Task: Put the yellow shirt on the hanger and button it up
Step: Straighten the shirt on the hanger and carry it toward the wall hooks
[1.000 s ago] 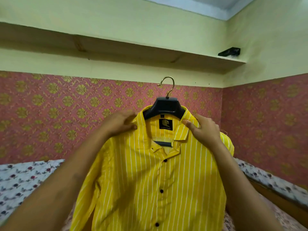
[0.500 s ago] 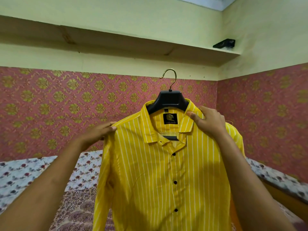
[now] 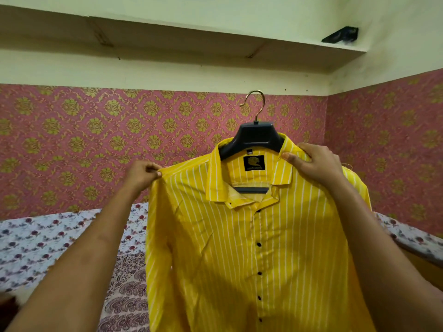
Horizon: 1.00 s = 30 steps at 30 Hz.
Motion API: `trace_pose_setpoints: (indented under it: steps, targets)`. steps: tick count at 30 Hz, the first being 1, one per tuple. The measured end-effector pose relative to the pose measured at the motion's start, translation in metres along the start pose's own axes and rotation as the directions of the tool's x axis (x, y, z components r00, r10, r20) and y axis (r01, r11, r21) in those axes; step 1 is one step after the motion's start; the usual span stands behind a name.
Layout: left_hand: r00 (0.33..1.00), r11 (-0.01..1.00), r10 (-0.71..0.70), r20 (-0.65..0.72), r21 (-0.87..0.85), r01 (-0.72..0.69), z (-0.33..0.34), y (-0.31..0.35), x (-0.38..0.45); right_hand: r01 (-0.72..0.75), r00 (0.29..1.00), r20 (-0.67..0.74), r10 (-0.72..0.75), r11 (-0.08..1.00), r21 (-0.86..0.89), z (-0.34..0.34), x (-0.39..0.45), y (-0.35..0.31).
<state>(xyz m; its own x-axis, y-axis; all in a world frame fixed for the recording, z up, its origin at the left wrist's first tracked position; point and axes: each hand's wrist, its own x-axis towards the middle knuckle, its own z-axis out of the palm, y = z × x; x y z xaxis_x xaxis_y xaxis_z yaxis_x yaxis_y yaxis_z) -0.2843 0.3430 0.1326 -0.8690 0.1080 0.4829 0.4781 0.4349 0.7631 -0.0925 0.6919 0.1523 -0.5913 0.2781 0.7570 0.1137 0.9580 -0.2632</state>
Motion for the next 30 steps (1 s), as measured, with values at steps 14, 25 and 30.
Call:
trace_pose_setpoints:
  steps: [14,25,30]
  targets:
    - [0.963,0.771,0.222,-0.153,0.632,-0.077,0.008,-0.013,0.014,-0.003,1.000,-0.002,0.003,0.995,0.096,0.016,-0.003,-0.014]
    - [0.824,0.807,0.502,0.264,0.200,-0.555,0.043,0.052,0.005,0.048,0.998,-0.036,-0.047,0.999,0.011,0.033,0.005,-0.026]
    - [0.811,0.801,0.559,0.172,0.138,-0.582,0.052,0.055,0.010,0.058,0.998,0.005,-0.059,0.993,0.101,0.027,-0.003,-0.013]
